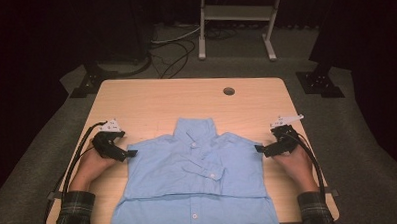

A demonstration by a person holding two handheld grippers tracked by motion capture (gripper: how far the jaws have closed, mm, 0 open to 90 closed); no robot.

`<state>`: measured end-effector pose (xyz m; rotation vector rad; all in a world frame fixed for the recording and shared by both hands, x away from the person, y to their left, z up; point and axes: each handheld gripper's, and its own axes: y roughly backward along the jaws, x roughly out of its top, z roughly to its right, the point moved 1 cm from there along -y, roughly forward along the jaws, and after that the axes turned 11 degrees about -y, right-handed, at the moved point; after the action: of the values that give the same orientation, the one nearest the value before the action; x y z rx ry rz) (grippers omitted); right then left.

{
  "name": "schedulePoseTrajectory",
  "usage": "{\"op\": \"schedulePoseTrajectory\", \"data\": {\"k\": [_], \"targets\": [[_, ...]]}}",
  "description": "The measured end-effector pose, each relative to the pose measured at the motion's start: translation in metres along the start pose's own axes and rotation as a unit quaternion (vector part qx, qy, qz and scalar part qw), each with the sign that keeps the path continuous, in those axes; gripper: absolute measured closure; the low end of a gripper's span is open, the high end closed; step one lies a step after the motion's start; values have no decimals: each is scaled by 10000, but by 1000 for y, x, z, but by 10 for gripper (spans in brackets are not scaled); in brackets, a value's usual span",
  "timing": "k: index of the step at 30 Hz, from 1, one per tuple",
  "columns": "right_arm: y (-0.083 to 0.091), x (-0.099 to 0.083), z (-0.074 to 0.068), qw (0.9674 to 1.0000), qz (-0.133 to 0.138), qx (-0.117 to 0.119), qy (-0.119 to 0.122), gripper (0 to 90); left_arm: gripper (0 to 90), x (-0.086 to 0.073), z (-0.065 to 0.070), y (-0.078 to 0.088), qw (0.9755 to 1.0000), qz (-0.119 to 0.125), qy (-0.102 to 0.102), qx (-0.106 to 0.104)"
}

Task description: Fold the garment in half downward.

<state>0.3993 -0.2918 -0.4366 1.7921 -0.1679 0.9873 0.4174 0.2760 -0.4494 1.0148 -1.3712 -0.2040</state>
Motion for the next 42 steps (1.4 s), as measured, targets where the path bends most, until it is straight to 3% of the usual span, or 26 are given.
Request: {"op": "schedulePoseTrajectory", "data": {"k": [7, 10, 19, 22, 25, 30, 33, 42], "targets": [[-13, -5, 2, 10000, -84, 8, 38, 10, 0, 0, 0, 0, 10000, 0, -2, 1], [-14, -8, 5, 9998, -7, 126, -124, 0, 0, 0, 0, 0, 10000, -2, -3, 3], [-13, -12, 5, 9997, 120, 134, -133, 9, 0, 0, 0, 0, 10000, -5, -9, 3], [-11, -13, 5, 9996, 187, 224, -69, 79, 0, 0, 0, 0, 10000, -4, -10, 6], [-9, -14, 4, 9991, 315, 280, -77, 206, 0, 0, 0, 0, 10000, -4, -9, 6], [-6, -16, 3, 9989, 363, 272, -138, 254, 0, 0, 0, 0, 10000, -5, -4, 8], [-3, -15, 0, 9991, 285, 302, -118, 382, 0, 0, 0, 0, 10000, -5, -4, 7], [1, -14, -6, 9987, 89, 495, 3, 637, 0, 0, 0, 0, 10000, -4, -3, 8]]}}
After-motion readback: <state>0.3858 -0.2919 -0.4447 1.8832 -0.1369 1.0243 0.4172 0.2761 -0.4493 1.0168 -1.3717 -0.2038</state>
